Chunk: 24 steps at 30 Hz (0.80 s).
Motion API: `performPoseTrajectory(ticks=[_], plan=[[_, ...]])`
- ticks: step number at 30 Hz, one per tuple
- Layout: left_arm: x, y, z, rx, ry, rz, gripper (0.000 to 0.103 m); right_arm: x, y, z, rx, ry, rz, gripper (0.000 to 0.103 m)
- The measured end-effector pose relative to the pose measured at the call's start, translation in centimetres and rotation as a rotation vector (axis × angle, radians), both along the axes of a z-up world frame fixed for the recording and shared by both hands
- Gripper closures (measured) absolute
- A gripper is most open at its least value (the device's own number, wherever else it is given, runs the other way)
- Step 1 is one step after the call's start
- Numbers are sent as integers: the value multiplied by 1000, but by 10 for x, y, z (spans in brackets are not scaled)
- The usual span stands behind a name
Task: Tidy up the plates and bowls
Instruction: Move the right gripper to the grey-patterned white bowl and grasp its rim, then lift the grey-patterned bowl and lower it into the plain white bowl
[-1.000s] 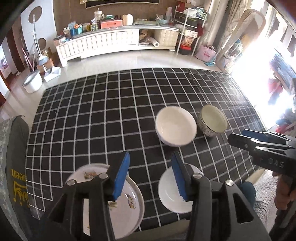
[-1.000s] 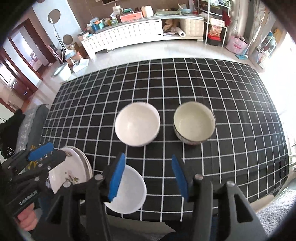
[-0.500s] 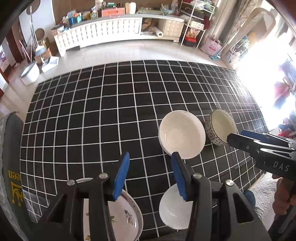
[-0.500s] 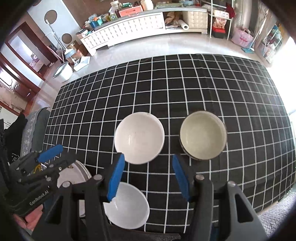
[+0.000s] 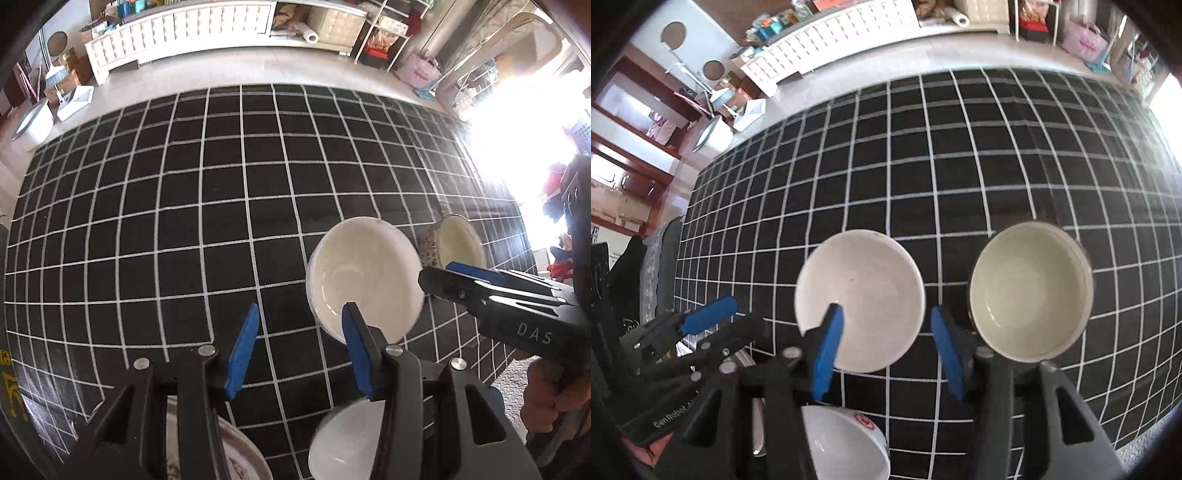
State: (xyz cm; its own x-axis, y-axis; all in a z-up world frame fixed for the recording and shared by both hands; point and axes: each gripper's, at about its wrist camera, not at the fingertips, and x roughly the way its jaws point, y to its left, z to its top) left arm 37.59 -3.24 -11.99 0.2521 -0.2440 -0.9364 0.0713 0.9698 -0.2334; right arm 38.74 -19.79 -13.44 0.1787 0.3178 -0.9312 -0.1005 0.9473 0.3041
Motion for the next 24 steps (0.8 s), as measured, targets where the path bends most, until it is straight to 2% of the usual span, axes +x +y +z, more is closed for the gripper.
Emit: performPoseTrajectory(ticks=[7,14,20,22,24], plan=[[19,0,-27,-41,71,21,69,8,0,-17,-19,33,7,70],[25,-7,-39,-24,82,-5,76,11,-1,-25,-60,34,10,72],[29,-24,-47,14,71,-58,83,9,-7,-29,-72,29,23,84],[30,-29,-49,16,68,-68,89,6,-7,-27,-102,7,29,91],[30,-35,-49,14,68,-74,92,3,-11,-28,-102,6,24,93]])
